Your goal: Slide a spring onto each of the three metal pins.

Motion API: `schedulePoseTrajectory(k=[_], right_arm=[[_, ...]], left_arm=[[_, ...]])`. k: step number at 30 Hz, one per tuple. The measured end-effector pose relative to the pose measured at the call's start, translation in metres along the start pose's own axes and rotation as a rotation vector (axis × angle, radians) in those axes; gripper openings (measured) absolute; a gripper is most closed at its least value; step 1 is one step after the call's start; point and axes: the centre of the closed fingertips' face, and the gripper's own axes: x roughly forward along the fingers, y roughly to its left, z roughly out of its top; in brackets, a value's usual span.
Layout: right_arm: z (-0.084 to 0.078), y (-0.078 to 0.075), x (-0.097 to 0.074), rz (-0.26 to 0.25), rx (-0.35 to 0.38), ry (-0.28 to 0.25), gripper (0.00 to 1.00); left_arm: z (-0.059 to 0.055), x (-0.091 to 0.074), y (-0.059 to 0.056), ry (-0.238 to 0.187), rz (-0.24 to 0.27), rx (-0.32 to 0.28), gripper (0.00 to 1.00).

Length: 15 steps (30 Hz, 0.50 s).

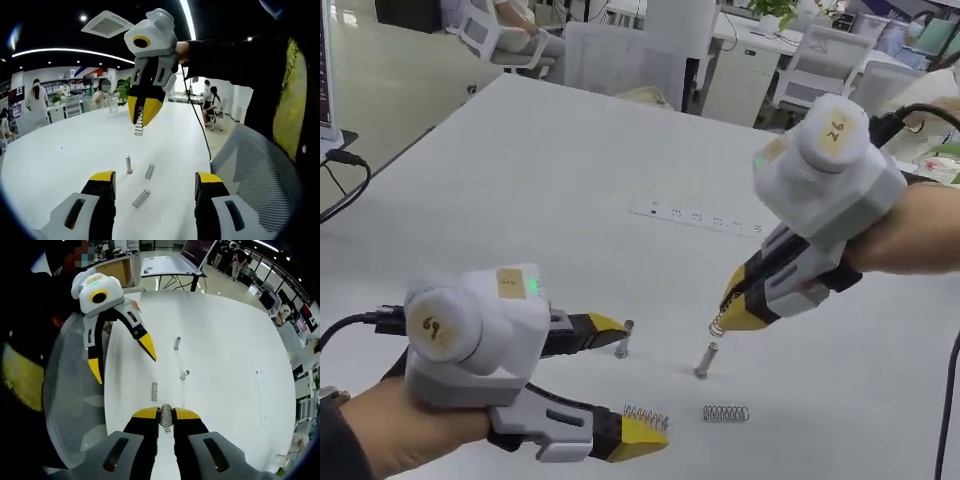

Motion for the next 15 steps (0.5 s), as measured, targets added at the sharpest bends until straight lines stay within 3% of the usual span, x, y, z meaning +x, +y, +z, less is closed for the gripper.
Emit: schedulePoseTrajectory(k=[7, 15], right_arm=[[-0.009, -0.018, 0.006, -0.025, 0.019, 0.014, 0.08], [-0.022, -0.03, 0.024, -0.03, 0.036, 0.05, 0.08]], left_arm=[[-0.005, -0.008, 0.003, 0.007, 0.024, -0.001, 0.61], [-0.008, -0.012, 0.002, 0.011, 0.034, -0.012, 0.6]])
